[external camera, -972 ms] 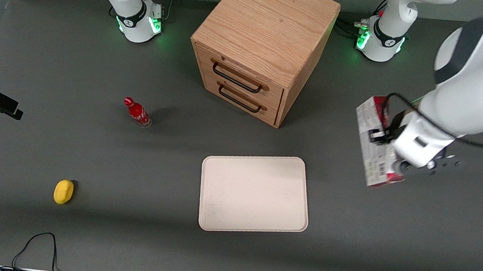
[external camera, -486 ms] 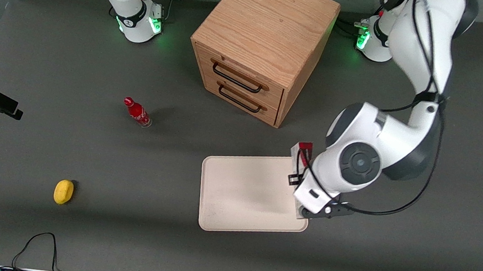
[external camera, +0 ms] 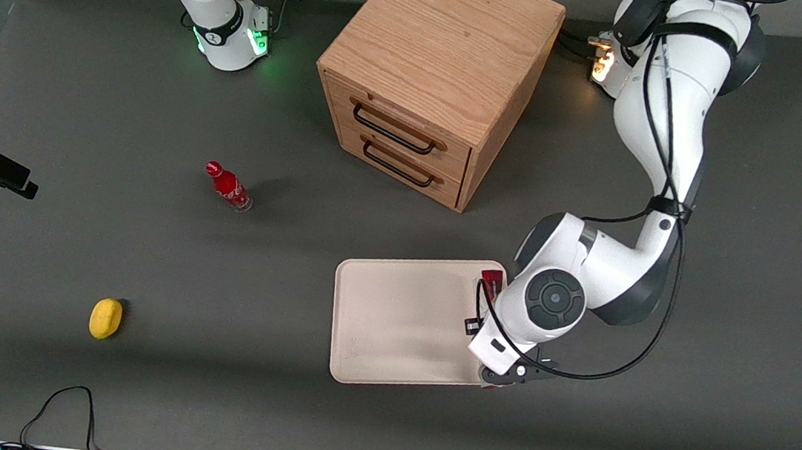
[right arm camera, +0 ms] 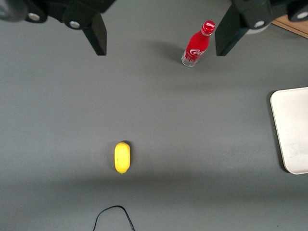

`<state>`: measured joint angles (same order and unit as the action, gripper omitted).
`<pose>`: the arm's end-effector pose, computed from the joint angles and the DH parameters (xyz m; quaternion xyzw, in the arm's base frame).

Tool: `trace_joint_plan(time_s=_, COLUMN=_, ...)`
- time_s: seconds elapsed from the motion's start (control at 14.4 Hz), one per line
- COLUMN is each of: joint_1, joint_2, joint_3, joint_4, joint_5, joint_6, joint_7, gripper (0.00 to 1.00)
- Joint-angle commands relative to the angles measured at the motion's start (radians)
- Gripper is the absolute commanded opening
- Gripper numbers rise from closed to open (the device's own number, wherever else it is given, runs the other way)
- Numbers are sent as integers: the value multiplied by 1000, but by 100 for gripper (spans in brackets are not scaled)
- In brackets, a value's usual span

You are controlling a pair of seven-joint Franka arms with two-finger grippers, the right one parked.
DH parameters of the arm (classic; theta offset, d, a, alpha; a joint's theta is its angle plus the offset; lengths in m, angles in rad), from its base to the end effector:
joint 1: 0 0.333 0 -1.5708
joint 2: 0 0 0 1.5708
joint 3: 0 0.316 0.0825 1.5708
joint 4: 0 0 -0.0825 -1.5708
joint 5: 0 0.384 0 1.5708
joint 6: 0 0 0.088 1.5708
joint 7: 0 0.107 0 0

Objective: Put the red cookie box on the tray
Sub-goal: 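Carry the cookie box over the white tray with the left gripper, then lower the cookie box onto the tray and open the left gripper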

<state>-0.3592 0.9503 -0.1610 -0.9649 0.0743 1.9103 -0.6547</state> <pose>0.7033 -0.3423 0.2948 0.9956 0.0882 -0.0147 0.0266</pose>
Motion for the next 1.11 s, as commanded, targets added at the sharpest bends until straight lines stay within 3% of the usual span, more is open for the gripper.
trace_joint_plan(time_s=0.0, joint_1=-12, joint_2=-18, joint_3=12, joint_4=-86, joint_5=21, joint_6=73, joint_7=-23, gripper=0)
trace_joint_plan(time_s=0.49, joint_1=-14, joint_2=-18, joint_3=12, joint_4=-107, joint_5=24, joint_6=84, joint_7=-51, gripper=0)
trace_joint_plan(time_s=0.62, joint_1=-12, joint_2=-19, joint_3=12, joint_4=-109, joint_5=30, joint_6=84, joint_7=-48, gripper=99)
trace_joint_plan(time_s=1.04, joint_1=-4, joint_2=-70, joint_3=11, joint_4=-115, joint_5=42, joint_6=52, joint_7=-45, gripper=100)
